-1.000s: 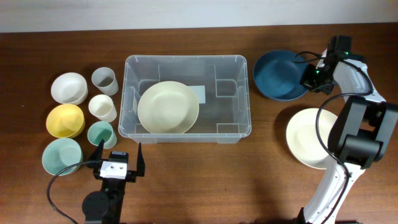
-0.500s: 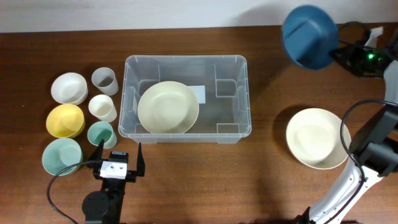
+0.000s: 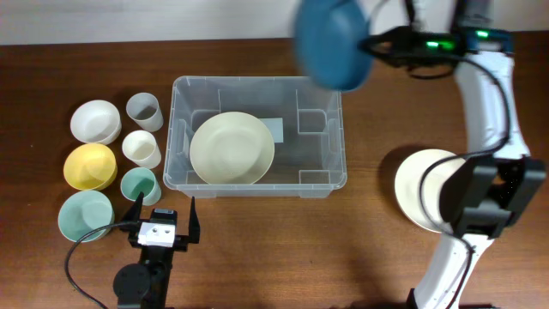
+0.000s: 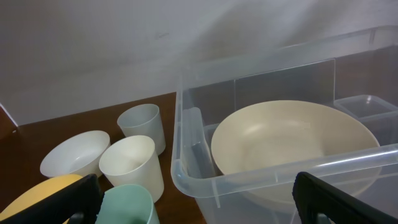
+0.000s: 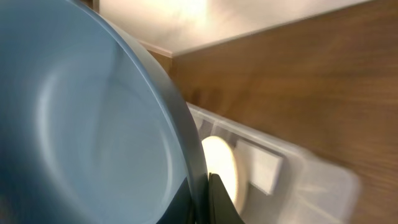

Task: Pack container
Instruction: 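Carry the teal plate into the bin and set it on the bowl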

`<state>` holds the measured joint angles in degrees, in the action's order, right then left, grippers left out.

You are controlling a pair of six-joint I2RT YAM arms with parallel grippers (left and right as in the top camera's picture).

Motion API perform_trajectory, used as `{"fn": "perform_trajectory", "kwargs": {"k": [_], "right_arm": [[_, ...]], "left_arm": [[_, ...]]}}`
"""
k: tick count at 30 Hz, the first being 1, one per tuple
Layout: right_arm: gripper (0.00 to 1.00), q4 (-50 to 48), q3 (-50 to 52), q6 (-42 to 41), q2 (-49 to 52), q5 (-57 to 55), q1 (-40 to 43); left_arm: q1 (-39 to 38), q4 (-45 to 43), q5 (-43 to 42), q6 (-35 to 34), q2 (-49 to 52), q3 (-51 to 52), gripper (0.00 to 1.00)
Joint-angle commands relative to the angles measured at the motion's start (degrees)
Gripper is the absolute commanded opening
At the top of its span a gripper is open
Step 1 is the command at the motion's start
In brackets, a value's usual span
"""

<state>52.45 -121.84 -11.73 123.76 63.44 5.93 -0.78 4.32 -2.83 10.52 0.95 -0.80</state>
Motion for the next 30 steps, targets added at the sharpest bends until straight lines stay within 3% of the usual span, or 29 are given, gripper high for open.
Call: {"fn": "perform_trajectory", "kwargs": {"k": [1,8,15,30], "right_arm": [[0.04,3.6,-1.1,1.2,-2.6,-17.2,-8.5],[0.04,11.7,-1.0,2.5,-2.4,-42.5,-21.3],[0.04,12.6,-0.8,1.6,1.3,-42.3,-27.8],[0.04,10.4,-0.4,1.6,10.6,-37.0,-31.2]], "left_arm": [[0.3,0.1,-0.4,0.7,-0.3,0.3,1.00],[0.3,0.1,-0.4,0.7,-0.3,0.3,1.00],[0.3,0.1,-0.4,0.7,-0.3,0.3,1.00],[0.3,0.1,-0.4,0.7,-0.3,0.3,0.99]]}}
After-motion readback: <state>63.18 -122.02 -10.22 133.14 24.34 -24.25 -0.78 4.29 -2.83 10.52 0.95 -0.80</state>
